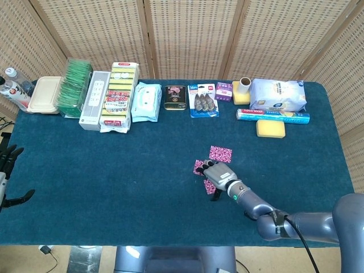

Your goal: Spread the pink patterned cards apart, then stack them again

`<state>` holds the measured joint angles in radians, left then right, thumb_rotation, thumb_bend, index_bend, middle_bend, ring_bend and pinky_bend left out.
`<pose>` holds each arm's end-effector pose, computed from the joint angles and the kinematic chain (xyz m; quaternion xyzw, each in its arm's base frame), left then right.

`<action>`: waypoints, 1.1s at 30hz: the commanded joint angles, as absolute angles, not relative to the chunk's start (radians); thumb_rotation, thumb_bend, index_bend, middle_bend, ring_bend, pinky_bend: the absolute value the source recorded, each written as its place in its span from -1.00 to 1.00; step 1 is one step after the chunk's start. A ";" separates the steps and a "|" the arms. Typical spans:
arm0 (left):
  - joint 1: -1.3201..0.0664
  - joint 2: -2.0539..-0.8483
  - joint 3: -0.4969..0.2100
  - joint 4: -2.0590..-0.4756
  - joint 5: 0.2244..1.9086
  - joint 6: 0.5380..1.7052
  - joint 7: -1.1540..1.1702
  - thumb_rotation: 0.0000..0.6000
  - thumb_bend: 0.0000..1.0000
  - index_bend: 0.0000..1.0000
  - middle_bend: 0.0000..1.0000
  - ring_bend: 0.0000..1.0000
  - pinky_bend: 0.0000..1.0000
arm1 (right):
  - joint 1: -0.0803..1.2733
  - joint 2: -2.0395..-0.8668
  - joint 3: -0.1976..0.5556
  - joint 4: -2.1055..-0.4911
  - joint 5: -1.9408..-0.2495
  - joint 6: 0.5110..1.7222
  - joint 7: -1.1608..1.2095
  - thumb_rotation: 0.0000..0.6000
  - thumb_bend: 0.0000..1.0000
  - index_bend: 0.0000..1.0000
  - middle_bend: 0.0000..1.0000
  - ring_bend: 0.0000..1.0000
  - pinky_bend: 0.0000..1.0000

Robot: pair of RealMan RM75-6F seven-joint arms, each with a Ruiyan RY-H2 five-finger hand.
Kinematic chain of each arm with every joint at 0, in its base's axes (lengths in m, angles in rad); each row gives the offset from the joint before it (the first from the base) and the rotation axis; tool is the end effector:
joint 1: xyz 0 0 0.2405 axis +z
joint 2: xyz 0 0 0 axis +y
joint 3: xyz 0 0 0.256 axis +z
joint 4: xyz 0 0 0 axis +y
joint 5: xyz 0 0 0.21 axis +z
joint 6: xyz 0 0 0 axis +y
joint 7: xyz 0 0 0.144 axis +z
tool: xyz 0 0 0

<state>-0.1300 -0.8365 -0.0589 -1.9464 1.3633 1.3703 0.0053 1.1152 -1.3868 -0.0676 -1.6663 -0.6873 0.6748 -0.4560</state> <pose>-0.2732 0.1886 0.2051 -0.5796 -0.4481 -0.3644 0.5749 -0.1227 -0.3296 -0.0307 0.8537 -0.3887 0.1727 0.3006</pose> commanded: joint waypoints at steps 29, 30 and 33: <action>-0.127 -0.830 -0.057 -1.943 1.373 1.373 -0.015 1.00 -0.60 -1.00 -1.00 -1.00 -0.86 | 1.162 -1.385 -0.016 -1.759 -0.687 0.842 -0.507 0.69 -0.98 -0.77 -0.83 -0.97 -0.53; -0.127 -0.830 -0.057 -1.943 1.373 1.373 -0.015 1.00 -0.60 -1.00 -1.00 -1.00 -0.86 | 1.149 -1.380 -0.015 -1.762 -0.712 0.861 -0.501 0.69 -0.96 -0.77 -0.84 -0.97 -0.53; -0.127 -0.831 -0.056 -1.944 1.372 1.373 -0.012 1.00 -0.60 -1.00 -1.00 -1.00 -0.86 | 1.094 -1.384 -0.013 -1.724 -0.811 0.979 -0.499 0.69 -0.91 -0.76 -0.80 -0.89 -0.55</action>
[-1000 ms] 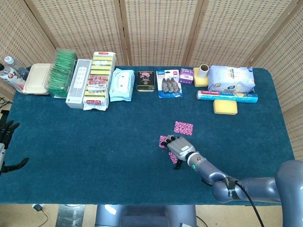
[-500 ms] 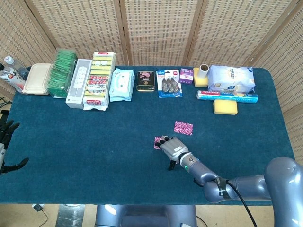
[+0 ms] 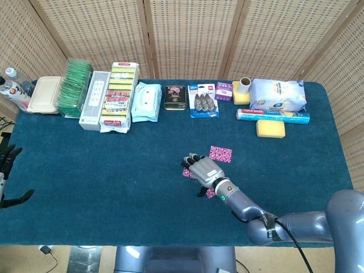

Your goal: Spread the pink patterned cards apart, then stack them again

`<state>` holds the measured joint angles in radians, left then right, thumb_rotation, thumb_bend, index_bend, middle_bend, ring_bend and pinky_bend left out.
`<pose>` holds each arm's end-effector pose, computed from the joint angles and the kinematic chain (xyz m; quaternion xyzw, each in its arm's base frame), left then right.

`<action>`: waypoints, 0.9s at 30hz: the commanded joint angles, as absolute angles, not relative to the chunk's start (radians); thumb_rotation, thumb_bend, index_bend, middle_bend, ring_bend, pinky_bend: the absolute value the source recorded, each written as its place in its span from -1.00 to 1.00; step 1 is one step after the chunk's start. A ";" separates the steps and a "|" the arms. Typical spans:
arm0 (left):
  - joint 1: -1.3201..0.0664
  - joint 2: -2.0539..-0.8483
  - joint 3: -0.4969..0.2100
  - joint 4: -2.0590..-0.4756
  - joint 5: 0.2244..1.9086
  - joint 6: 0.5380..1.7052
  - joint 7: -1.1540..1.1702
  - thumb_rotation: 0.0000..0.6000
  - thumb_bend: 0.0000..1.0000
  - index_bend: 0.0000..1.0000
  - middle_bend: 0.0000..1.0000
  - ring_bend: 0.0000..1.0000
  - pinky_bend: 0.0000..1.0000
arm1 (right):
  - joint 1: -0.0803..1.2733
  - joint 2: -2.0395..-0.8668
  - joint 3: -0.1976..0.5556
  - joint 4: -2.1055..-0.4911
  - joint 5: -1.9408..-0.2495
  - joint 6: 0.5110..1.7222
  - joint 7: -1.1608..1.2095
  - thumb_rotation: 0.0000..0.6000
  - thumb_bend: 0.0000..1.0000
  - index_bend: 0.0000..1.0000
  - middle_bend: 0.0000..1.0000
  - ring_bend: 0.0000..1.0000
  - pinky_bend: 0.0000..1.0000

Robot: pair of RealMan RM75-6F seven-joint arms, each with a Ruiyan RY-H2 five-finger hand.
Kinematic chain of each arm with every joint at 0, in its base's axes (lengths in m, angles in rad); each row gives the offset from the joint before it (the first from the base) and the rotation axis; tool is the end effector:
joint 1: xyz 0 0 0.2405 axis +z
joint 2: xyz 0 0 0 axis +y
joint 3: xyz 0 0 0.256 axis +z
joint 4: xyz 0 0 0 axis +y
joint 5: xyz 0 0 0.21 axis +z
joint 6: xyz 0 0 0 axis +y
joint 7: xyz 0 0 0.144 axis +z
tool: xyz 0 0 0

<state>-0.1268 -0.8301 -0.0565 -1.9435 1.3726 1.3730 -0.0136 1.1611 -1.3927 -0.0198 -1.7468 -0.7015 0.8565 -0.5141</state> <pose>-0.2736 0.1874 0.2069 -0.5786 -0.4494 -0.3678 0.5727 -0.0751 -0.3336 -0.0196 0.8467 -0.3387 0.2498 0.3256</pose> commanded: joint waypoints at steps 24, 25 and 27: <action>-0.137 -0.834 -0.056 -1.953 1.361 1.355 0.008 1.00 -0.60 -1.00 -1.00 -1.00 -0.86 | 0.955 -1.523 0.112 -1.447 -0.650 1.037 -0.536 0.70 -0.69 -0.60 -1.00 -1.00 -0.76; -0.137 -0.834 -0.056 -1.953 1.361 1.355 0.007 1.00 -0.60 -1.00 -1.00 -1.00 -0.86 | 0.954 -1.530 0.115 -1.438 -0.645 1.034 -0.540 0.70 -0.69 -0.59 -1.00 -1.00 -0.76; -0.136 -0.833 -0.055 -1.952 1.361 1.355 0.005 1.00 -0.60 -1.00 -1.00 -1.00 -0.86 | 0.952 -1.549 0.121 -1.418 -0.634 1.028 -0.550 0.69 -0.69 -0.56 -1.00 -1.00 -0.76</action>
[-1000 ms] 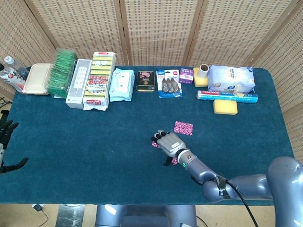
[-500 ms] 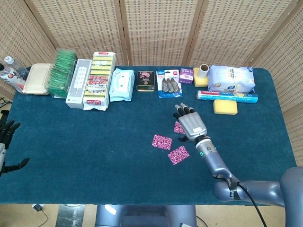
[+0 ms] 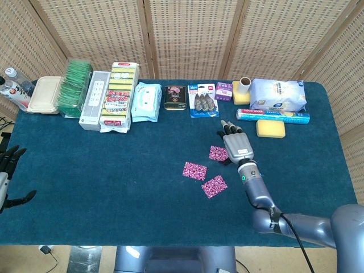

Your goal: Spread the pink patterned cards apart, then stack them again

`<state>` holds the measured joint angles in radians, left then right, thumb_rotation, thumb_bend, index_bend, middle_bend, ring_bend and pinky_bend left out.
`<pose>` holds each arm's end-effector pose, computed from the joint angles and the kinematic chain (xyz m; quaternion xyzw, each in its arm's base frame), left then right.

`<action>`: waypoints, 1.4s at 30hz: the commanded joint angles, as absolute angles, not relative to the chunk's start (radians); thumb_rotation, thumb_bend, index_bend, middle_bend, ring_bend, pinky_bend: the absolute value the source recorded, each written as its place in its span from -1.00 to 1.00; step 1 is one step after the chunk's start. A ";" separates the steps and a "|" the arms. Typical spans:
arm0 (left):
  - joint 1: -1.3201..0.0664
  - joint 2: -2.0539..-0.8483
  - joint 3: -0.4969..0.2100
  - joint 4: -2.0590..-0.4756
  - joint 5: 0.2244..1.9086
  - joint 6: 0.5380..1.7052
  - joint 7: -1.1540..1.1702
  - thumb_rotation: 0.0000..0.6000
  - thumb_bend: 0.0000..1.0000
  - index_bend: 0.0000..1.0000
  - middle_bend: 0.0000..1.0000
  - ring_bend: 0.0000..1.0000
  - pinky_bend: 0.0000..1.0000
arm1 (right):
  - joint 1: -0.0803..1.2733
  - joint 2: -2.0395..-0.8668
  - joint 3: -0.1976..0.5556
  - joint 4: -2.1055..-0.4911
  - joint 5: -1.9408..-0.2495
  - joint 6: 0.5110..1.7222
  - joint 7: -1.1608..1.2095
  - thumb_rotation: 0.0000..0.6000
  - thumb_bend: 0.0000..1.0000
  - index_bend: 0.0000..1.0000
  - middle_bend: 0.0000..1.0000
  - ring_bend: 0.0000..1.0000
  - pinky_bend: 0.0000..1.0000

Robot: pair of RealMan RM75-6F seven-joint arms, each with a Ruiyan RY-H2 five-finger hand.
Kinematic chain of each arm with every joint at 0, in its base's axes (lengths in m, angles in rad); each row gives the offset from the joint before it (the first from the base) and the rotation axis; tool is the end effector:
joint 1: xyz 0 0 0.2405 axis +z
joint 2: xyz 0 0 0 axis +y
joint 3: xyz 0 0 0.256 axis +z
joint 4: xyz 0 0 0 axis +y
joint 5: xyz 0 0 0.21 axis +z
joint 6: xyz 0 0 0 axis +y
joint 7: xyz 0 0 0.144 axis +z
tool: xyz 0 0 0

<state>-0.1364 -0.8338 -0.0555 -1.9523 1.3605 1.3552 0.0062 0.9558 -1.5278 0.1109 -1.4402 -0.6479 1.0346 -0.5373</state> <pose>-0.2723 0.1891 0.2029 -0.5830 -0.4529 -0.3606 0.5700 -0.1468 -0.3879 -0.0008 0.7151 -0.3888 0.2882 0.5045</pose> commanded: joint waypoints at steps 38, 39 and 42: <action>-0.139 -0.830 -0.055 -1.949 1.351 1.347 -0.002 1.00 -0.60 -1.00 -1.00 -1.00 -0.86 | 0.915 -1.705 0.210 -1.223 -0.584 0.966 -0.631 0.69 -0.68 -0.46 -1.00 -1.00 -0.93; -0.140 -0.830 -0.055 -1.949 1.351 1.346 -0.001 1.00 -0.60 -1.00 -1.00 -1.00 -0.86 | 0.915 -1.708 0.213 -1.223 -0.581 0.967 -0.634 0.70 -0.68 -0.46 -1.00 -1.00 -0.93; -0.139 -0.830 -0.055 -1.950 1.350 1.345 -0.001 1.00 -0.60 -1.00 -1.00 -1.00 -0.86 | 0.918 -1.723 0.222 -1.214 -0.563 0.972 -0.653 0.69 -0.68 -0.46 -1.00 -1.00 -0.93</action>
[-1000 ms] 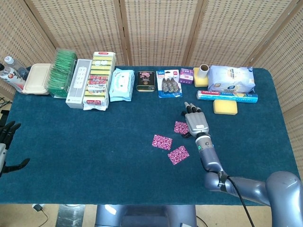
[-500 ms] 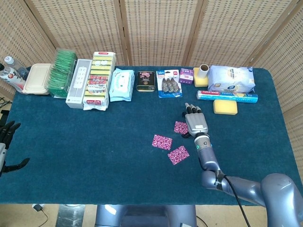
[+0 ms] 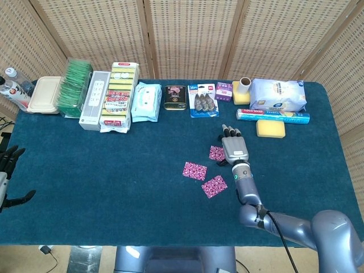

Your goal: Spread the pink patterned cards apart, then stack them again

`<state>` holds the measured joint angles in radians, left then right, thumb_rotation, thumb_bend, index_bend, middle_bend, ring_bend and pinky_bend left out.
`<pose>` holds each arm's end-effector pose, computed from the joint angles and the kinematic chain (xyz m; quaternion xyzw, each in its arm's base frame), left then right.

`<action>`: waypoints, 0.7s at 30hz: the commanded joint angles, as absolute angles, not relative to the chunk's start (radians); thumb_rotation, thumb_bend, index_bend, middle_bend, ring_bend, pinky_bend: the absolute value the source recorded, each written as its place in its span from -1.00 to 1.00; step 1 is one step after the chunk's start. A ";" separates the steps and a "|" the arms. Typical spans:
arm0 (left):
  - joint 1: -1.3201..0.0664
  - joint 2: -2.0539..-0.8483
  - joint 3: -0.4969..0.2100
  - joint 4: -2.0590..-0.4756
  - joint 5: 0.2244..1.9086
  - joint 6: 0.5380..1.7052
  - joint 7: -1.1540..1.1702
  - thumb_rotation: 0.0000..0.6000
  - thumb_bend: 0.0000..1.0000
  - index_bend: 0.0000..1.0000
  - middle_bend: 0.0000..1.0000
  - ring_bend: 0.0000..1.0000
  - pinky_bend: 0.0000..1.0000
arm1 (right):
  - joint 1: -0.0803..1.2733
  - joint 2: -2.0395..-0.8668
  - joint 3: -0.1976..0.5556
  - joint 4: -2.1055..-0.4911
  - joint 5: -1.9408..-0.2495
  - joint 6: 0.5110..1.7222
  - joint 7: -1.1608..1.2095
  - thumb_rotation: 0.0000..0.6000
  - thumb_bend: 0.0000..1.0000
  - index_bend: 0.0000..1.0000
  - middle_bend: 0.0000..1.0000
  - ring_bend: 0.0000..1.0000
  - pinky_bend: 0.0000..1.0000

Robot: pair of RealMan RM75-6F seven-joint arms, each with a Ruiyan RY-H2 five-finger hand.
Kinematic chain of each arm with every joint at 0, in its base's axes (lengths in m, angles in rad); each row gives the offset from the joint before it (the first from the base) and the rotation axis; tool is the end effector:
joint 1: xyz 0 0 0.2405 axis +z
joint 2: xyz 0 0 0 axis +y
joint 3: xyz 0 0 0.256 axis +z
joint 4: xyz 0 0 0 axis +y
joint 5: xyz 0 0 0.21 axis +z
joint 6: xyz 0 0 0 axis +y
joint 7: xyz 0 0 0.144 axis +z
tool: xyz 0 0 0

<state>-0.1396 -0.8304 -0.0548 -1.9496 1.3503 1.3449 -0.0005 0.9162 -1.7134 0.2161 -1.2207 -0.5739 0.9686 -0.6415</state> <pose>-0.2744 0.1897 0.2033 -0.5816 -0.4576 -0.3570 0.5700 -0.1612 -0.3978 -0.0415 0.6891 -0.4245 0.2563 0.5285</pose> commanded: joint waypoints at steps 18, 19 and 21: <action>-0.142 -0.830 -0.054 -1.949 1.349 1.340 -0.002 1.00 -0.60 -1.00 -1.00 -1.00 -0.86 | 0.903 -1.759 0.245 -1.168 -0.562 0.973 -0.675 0.69 -0.68 -0.37 -1.00 -1.00 -0.93; -0.142 -0.830 -0.054 -1.949 1.348 1.340 -0.002 1.00 -0.60 -1.00 -1.00 -1.00 -0.86 | 0.903 -1.761 0.246 -1.167 -0.561 0.972 -0.675 0.69 -0.67 -0.35 -1.00 -1.00 -0.93; -0.141 -0.831 -0.054 -1.950 1.348 1.340 0.000 1.00 -0.60 -1.00 -1.00 -1.00 -0.86 | 0.902 -1.765 0.248 -1.160 -0.560 0.969 -0.677 0.69 -0.67 -0.32 -1.00 -1.00 -0.93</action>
